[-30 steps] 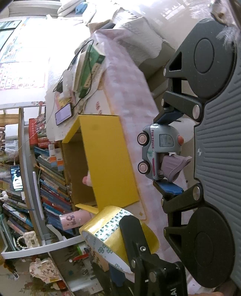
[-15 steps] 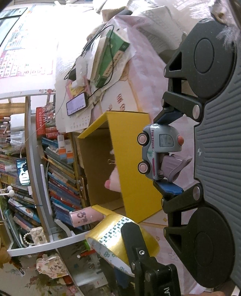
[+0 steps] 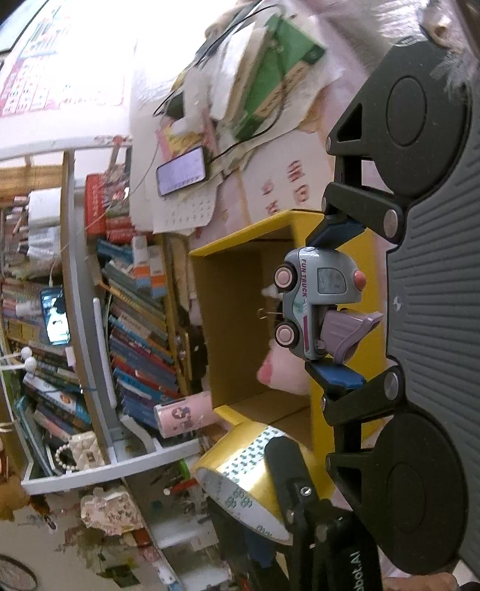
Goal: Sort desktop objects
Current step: 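Lower the tape roll and toy truck into the yellow box and open both grippers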
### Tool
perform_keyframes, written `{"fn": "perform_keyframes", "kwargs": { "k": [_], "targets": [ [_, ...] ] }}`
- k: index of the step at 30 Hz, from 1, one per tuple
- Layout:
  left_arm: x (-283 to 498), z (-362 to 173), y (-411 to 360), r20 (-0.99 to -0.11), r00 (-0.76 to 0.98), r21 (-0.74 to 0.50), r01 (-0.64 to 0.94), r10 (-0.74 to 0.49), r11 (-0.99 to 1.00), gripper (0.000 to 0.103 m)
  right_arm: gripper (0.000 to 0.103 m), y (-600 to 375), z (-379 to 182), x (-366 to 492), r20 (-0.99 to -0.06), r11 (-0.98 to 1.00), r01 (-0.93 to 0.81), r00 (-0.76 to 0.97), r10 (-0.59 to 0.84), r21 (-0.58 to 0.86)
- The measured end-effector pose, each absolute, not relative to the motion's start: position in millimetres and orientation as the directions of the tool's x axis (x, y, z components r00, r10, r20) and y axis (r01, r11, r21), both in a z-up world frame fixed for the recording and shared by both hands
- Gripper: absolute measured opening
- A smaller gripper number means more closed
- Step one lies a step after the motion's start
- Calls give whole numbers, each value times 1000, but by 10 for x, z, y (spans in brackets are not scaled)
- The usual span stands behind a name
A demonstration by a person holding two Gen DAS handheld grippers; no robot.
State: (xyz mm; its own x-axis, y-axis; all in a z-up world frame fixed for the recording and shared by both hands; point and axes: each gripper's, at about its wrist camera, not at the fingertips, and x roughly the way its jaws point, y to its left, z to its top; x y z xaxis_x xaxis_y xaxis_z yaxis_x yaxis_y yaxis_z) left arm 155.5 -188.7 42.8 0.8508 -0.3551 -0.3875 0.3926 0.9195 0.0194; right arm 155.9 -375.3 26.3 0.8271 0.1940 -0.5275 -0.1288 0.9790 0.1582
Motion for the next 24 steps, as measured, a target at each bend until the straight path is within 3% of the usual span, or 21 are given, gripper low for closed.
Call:
{"fn": "perform_keyframes", "kwargs": {
  "k": [11,24],
  "targets": [
    [1933,331,-2099,-424,865,4,297,-267,955,89,62,-3913,351,2282,-496,954,-284,817,293,96],
    [2379,84,-2327,-535,820,56,274,-203,960,89,61,-3781,297,3170,-571,914,-405,754,326,-13]
  ]
}}
